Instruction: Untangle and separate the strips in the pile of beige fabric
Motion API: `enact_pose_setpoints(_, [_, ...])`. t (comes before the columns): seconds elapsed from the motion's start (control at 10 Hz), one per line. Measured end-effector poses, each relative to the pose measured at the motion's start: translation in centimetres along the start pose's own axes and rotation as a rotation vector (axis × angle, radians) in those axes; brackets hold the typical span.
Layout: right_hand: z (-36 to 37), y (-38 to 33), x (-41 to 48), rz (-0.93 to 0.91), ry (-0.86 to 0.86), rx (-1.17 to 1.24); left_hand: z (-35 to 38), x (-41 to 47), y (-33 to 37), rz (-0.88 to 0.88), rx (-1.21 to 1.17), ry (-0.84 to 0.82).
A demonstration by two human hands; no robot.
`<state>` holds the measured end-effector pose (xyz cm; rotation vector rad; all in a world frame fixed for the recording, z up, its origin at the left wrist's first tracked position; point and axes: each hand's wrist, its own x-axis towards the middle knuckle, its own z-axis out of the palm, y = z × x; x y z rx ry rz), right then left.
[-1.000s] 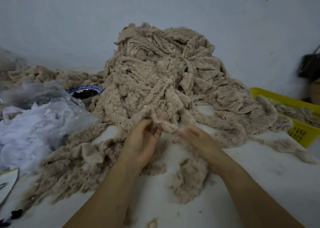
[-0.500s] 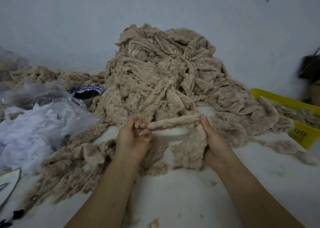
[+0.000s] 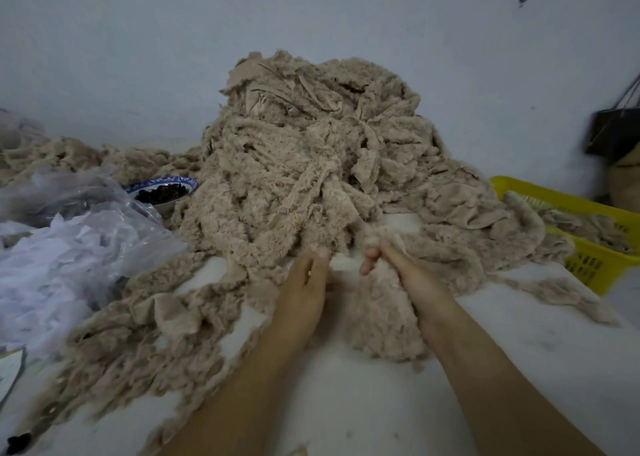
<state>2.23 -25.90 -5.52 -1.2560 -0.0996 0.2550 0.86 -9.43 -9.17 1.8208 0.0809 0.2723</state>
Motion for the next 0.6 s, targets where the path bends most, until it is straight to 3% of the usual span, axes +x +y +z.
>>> enact_pose_setpoints(0.2, [0.4,0.1,-0.3,0.081,-0.089,-0.322,0.3,0.3,-0.8,0.108,0.167,-0.076])
enact_pose_setpoints(0.3, [-1.6,-2.8,0.6,-0.124,0.168,0.061,0.3,0.5,-1.0,0.051,0.100,-0.022])
enact_pose_setpoints(0.4, [-4.3,-6.0,0.8,-0.314,0.432,0.639,0.4,0.4,-0.8,0.008,0.077,-0.020])
enact_pose_setpoints(0.5, [-2.3,-3.1,-0.1,-0.256,0.454,0.278,0.3,0.6,-0.9,0.010,0.104,-0.031])
enact_pose_setpoints(0.6, [-0.4,-6.1,-3.3,-0.488,0.307,-0.033,0.4,0.5,-1.0,0.009,0.103,-0.019])
